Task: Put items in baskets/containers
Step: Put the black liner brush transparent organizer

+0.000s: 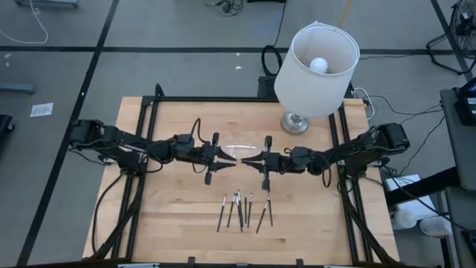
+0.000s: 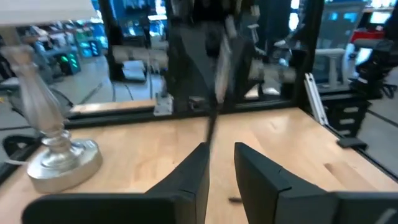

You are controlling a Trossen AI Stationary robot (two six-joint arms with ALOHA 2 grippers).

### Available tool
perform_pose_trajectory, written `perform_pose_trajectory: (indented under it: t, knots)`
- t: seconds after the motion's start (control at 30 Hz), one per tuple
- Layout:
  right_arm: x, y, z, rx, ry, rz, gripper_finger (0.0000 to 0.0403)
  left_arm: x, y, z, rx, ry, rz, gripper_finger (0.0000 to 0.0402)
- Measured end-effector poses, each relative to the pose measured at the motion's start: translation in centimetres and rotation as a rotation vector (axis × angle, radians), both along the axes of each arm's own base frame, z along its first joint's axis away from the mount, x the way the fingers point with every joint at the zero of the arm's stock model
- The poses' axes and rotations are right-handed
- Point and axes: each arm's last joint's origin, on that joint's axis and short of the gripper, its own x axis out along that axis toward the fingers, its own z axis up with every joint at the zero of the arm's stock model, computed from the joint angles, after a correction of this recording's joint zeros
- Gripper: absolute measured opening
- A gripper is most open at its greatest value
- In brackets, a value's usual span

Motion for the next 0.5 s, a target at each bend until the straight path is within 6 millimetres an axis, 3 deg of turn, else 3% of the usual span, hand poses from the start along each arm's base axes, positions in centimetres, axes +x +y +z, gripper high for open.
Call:
perform_pose_trajectory:
  t: [0.5]
  knots:
    - [1.2,0.0,-1.7,0.009,-0.089,0.016,0.0,0.0,-0.7,0.3,0.024,-0.031,-0.035,0.022]
